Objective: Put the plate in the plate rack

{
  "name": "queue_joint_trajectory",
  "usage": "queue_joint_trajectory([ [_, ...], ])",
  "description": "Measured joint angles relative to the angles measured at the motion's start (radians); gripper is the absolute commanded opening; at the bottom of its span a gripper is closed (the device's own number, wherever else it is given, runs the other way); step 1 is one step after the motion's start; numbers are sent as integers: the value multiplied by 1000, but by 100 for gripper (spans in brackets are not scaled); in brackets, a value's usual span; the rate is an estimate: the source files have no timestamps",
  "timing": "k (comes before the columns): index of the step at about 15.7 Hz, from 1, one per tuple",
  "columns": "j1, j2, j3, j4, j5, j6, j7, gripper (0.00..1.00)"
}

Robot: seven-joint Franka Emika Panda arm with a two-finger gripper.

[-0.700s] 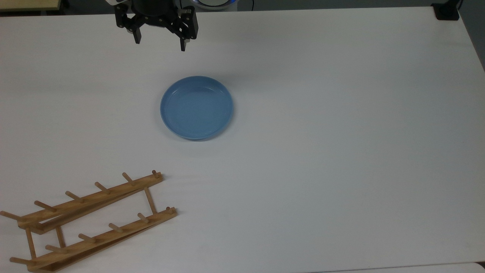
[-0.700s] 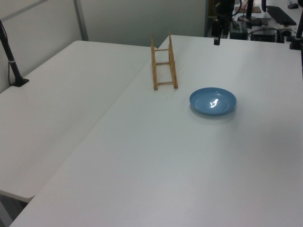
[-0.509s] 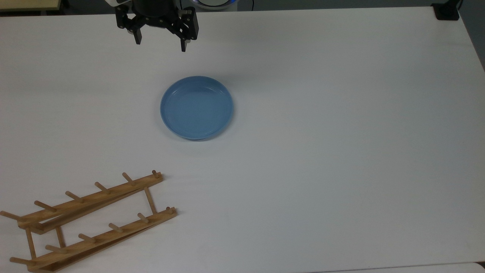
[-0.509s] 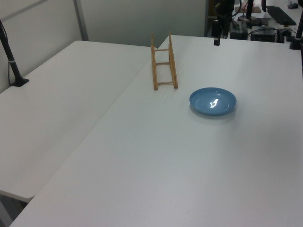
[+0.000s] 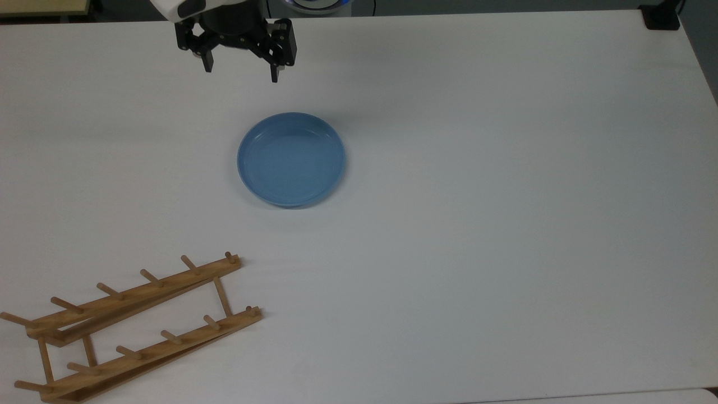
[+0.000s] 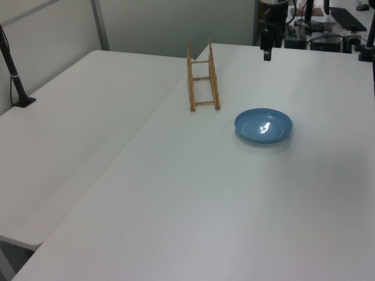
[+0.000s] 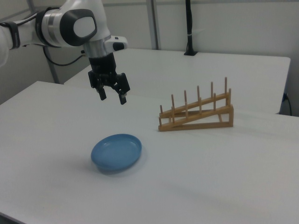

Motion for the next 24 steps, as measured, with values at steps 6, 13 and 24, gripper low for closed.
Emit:
queue_joint_trajectory([
  [6,0,12,-1,-2,6,0,-56,94],
  [13,-32,92,-60,-9,112,13,-286,87],
  [24,-58,271,-87,-23,117,180,-440,56],
])
